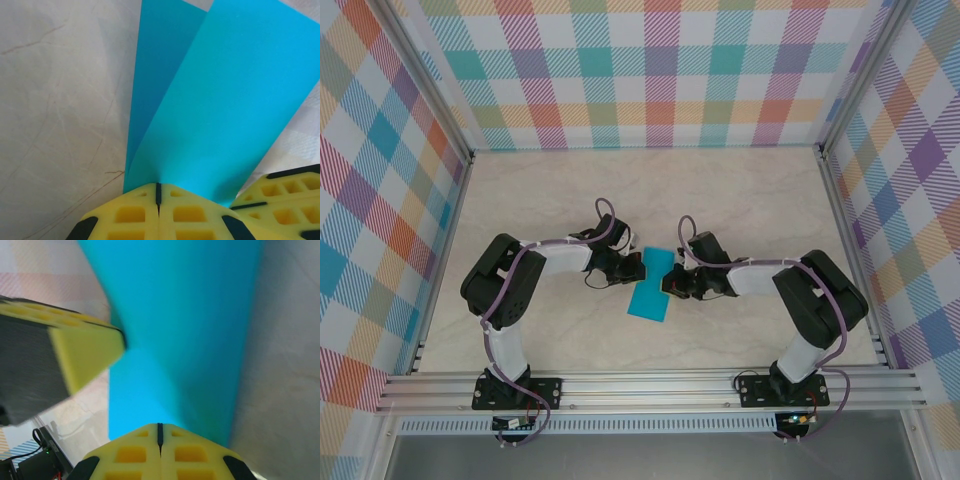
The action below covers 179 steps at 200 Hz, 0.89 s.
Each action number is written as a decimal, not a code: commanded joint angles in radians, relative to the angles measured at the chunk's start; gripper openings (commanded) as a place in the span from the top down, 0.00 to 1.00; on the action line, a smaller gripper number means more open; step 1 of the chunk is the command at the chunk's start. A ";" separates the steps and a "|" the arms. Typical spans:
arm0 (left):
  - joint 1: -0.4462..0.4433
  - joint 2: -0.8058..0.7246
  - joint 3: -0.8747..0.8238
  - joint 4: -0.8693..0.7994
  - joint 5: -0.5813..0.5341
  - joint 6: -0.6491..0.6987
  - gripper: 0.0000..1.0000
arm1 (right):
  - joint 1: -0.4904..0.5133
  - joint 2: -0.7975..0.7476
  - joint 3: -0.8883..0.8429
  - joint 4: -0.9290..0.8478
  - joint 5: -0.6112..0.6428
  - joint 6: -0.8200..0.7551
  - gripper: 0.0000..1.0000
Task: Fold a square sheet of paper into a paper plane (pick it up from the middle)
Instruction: Fold the square sheet of paper in half at the center of the table.
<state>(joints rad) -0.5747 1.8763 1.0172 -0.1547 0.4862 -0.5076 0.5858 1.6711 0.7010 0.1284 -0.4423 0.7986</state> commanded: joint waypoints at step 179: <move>-0.017 0.036 -0.032 -0.167 -0.102 0.022 1.00 | -0.068 0.018 0.087 -0.050 -0.029 -0.043 1.00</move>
<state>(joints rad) -0.5758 1.8763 1.0183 -0.1577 0.4850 -0.5037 0.5312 1.7157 0.7376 0.1223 -0.4759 0.7933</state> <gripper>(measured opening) 0.047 0.044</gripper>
